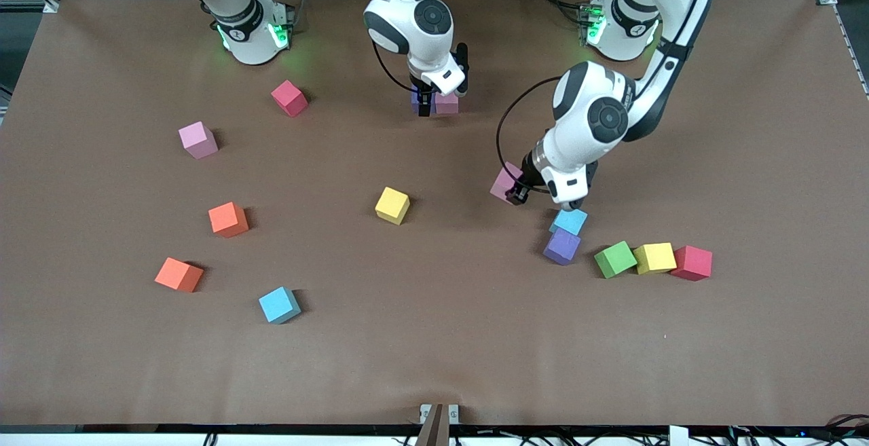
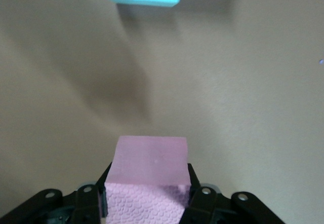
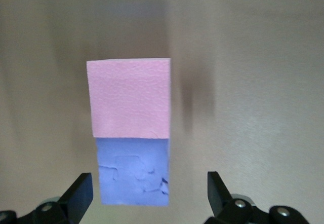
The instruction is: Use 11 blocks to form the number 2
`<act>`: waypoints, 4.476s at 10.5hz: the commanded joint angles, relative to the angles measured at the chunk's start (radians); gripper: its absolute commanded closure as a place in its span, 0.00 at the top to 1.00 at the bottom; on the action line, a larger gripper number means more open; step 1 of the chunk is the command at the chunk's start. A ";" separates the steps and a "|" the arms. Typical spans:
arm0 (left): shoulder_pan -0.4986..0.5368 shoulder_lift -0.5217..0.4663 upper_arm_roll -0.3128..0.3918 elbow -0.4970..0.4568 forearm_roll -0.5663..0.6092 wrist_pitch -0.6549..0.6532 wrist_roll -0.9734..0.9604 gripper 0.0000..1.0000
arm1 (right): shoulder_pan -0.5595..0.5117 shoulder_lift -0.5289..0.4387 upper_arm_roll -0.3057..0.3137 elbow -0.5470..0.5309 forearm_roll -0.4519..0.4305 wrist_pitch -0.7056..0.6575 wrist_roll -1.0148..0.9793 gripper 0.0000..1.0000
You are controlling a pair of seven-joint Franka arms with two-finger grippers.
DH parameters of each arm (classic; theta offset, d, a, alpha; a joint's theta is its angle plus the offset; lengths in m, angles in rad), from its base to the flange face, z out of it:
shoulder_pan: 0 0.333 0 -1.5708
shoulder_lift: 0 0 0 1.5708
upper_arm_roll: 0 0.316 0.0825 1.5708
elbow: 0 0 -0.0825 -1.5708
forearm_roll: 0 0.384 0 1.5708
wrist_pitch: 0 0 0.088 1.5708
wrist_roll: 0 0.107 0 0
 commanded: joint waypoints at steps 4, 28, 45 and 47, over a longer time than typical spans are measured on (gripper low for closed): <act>-0.018 -0.152 -0.055 -0.187 -0.111 0.047 -0.003 0.17 | -0.131 -0.087 0.006 0.040 0.014 -0.117 0.005 1.00; -0.030 -0.198 -0.318 -0.441 -0.322 0.187 -0.624 0.00 | -0.949 -0.315 -0.237 0.543 -0.009 -0.631 0.293 1.00; -0.125 -0.074 -0.321 -0.393 -0.327 0.239 -0.645 0.00 | -0.999 -0.317 -0.247 0.599 -0.019 -0.723 0.371 1.00; -0.137 -0.059 -0.319 -0.382 -0.327 0.241 -0.645 0.00 | -1.015 -0.317 -0.247 0.599 -0.015 -0.725 0.371 1.00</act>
